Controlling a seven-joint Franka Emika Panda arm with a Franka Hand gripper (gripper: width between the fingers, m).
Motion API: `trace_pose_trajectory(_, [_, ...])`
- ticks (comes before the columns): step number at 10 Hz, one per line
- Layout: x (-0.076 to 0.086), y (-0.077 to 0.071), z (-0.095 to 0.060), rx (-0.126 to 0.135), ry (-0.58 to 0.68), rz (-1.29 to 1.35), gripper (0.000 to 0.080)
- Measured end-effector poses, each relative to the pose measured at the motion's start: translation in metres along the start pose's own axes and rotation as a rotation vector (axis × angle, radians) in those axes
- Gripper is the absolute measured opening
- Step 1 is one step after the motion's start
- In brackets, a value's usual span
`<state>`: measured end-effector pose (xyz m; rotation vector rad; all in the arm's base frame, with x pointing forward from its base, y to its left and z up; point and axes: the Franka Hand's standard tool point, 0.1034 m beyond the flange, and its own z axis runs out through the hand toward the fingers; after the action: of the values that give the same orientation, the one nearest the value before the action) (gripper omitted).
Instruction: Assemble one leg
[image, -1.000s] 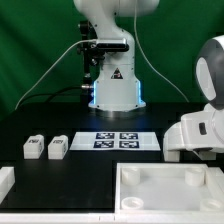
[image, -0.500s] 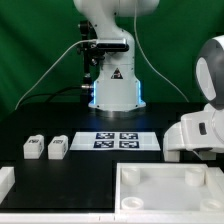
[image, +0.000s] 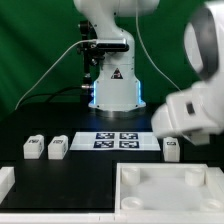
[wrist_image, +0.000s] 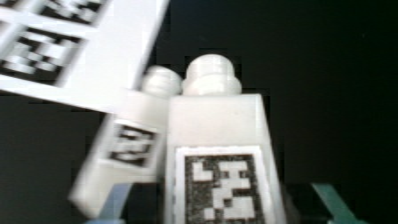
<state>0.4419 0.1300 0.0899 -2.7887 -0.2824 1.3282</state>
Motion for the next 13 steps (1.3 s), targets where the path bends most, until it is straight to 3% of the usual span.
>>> trace_pose_trajectory(2, [-0.018, 0.009, -0.046, 0.004, 0.222, 0.014, 0.029])
trace_pose_trajectory(3, [-0.031, 0.009, -0.049, 0.01, 0.275, 0.022, 0.029])
trace_pose_trajectory(5, [-0.017, 0.011, -0.057, -0.003, 0.49, 0.029, 0.029])
trace_pose_trajectory(6, [-0.019, 0.014, -0.059, -0.012, 0.59, 0.031, 0.029])
trace_pose_trajectory(8, [0.003, 0.043, -0.112, -0.013, 0.823, -0.016, 0.029])
trace_pose_trajectory(9, [0.014, 0.055, -0.148, -0.037, 1.01, -0.035, 0.029])
trace_pose_trajectory(10, [0.017, 0.061, -0.174, -0.08, 1.15, -0.057, 0.029])
trace_pose_trajectory(11, [0.018, 0.055, -0.186, -0.103, 1.25, -0.052, 0.029])
trace_pose_trajectory(13, [0.019, 0.064, -0.181, -0.149, 1.411, -0.054, 0.029])
